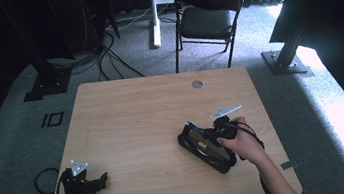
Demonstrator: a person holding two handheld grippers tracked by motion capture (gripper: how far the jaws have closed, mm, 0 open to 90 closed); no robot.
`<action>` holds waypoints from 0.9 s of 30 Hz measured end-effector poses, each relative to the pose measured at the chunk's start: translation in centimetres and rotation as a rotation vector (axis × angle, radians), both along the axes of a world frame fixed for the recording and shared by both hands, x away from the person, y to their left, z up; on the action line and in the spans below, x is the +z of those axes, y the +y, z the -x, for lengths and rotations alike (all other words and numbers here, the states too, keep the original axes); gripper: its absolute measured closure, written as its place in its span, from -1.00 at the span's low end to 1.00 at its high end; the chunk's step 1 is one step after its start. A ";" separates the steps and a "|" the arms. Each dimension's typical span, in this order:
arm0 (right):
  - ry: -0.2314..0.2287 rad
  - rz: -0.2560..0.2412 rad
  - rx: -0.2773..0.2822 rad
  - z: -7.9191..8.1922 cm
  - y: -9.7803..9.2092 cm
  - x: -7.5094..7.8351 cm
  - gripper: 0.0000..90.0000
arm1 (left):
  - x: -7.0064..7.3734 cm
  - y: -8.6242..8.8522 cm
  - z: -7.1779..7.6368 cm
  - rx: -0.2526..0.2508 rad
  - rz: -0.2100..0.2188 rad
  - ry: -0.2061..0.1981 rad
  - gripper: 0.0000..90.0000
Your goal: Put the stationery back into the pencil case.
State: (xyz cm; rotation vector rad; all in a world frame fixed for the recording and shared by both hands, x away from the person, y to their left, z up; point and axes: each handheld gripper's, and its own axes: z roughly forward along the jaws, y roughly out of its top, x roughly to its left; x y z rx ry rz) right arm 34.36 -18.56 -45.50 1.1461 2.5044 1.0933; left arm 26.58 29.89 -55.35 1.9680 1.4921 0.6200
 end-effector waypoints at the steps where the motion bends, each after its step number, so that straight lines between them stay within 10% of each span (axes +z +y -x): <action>1: 0.000 -0.004 0.000 0.0 0.0 -0.2 0.77 | 0.0 0.0 0.0 0.000 0.000 0.000 -0.99; 27: 0.110 0.145 0.035 -0.6 2.6 -3.8 0.77 | 0.0 0.0 0.0 0.000 0.000 0.000 -0.99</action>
